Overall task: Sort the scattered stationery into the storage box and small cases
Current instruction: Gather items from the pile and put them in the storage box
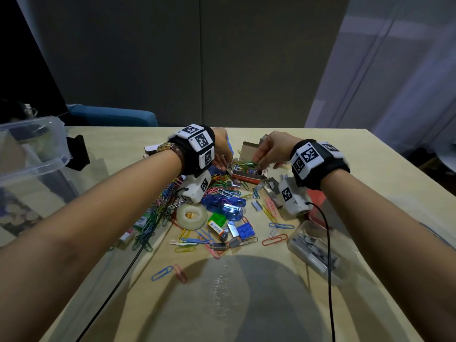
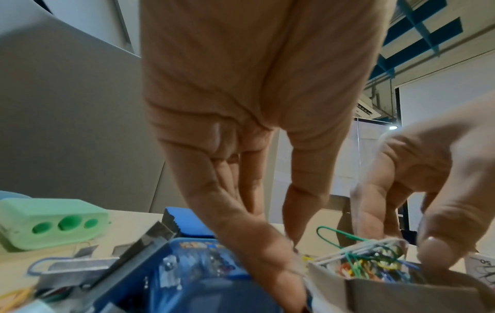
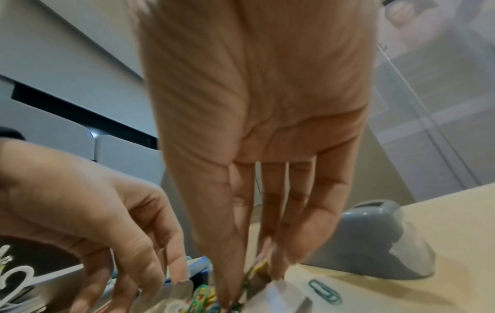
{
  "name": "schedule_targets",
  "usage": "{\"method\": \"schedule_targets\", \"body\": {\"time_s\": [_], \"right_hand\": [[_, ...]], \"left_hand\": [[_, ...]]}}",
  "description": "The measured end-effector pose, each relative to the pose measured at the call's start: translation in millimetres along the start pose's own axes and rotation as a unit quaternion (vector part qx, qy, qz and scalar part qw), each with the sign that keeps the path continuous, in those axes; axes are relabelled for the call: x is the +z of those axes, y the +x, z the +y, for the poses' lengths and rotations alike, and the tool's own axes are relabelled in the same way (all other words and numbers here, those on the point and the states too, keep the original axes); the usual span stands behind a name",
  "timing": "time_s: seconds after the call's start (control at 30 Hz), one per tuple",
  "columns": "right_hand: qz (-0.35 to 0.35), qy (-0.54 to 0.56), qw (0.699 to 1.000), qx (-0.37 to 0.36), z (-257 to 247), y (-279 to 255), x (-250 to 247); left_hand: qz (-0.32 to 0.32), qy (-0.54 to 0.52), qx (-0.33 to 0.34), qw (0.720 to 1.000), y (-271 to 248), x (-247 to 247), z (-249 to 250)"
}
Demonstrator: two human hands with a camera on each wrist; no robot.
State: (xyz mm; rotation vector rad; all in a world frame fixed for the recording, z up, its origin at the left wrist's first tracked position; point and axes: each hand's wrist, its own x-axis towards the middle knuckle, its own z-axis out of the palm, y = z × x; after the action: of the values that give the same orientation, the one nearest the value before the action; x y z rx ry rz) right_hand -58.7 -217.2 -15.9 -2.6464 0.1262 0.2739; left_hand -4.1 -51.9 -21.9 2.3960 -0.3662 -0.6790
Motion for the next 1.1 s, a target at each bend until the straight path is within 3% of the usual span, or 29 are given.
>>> {"method": "schedule_targets", "body": {"time_s": [0.2, 0.43, 0.63, 0.77, 0.87, 1.1], "right_hand": [[0.01, -0.098, 0.995, -0.005, 1, -1, 5], [0.016, -0.029, 0.999, -0.038, -7, -5, 1], [0.068, -0.102, 0.991, -0.052, -12, 0, 13], [0.09, -0.177, 0.979, -0.041, -14, 1, 18], [0.058, -0.218, 0.973, -0.046, -15, -2, 16], [0.075, -0.182, 0.977, -0.085, -18, -7, 15]], "left_hand": [[0.004, 0.01, -0.005, 1.0, -1, 10, 5], [0.024, 0.046, -0.005, 0.999, -2, 12, 7], [0.052, 0.06, -0.027, 0.996, 35, 8, -9], [0.088, 0.044, -0.018, 0.995, 19, 11, -4], [0.097, 0.025, -0.007, 0.995, 8, 13, -2], [0.076, -0.009, -0.014, 0.997, -1, 12, 6]]}}
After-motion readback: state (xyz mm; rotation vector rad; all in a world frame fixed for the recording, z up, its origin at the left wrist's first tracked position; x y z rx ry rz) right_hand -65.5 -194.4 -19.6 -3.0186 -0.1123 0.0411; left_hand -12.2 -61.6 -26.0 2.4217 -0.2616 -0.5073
